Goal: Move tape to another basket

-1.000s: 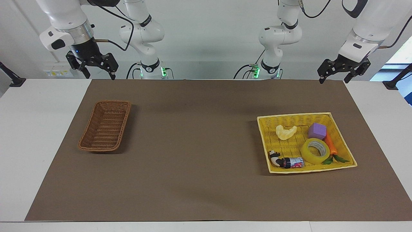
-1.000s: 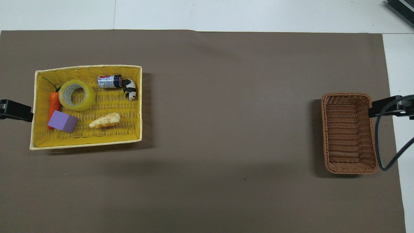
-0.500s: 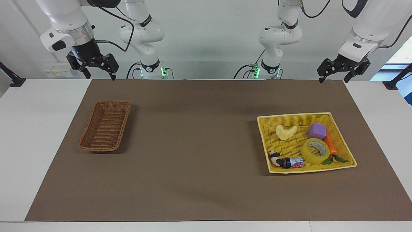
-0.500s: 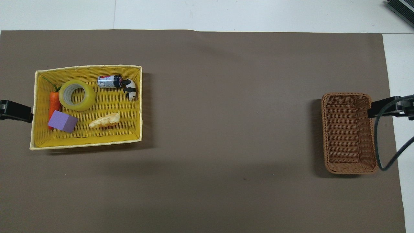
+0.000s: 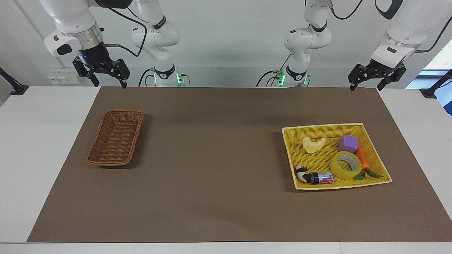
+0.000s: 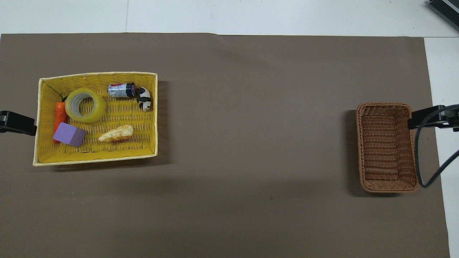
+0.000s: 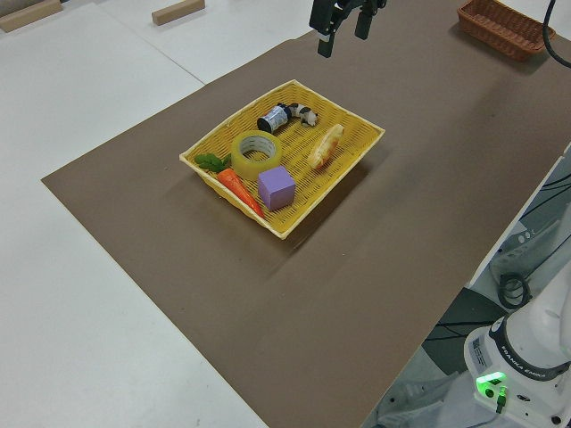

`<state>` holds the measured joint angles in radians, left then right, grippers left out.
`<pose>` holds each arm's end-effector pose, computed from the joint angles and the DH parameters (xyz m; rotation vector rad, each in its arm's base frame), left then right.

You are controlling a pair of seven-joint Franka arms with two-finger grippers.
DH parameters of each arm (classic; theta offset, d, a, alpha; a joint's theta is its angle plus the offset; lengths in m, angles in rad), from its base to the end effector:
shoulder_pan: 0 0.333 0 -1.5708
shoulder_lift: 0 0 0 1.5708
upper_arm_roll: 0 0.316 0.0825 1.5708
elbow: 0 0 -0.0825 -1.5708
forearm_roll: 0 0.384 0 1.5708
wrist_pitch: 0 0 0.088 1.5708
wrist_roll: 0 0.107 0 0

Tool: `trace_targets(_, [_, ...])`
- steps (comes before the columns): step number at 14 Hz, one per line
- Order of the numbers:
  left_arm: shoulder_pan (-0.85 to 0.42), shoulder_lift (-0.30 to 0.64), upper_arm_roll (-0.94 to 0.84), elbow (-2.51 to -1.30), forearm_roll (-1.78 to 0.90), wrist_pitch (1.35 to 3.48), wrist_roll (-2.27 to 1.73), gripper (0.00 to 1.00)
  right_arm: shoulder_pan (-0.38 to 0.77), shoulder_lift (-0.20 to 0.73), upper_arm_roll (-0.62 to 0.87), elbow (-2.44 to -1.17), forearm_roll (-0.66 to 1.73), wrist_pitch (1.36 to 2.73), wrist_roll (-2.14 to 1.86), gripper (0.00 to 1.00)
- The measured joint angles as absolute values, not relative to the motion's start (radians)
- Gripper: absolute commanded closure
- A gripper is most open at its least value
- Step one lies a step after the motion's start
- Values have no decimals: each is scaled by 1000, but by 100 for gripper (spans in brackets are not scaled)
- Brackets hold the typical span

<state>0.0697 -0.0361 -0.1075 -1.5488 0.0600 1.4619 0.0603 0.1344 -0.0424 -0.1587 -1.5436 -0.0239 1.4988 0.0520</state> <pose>0.5319 -0.0143 0.6452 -3.0742 0.1429 0.0796 0.5340 -0.0178 0.6537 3.1221 -0.1216 -0.0042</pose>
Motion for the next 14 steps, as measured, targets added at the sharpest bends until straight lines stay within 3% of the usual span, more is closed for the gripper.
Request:
trace_targets(7, [94, -37, -102, -1560, 15, 1482, 61, 0, 134, -42, -159, -1544, -24, 1500, 52, 0])
trace_targets(14, [132, -62, -100, -1704, 8, 1621, 60, 0, 134, -42, -159, -1544, -24, 1505, 52, 0])
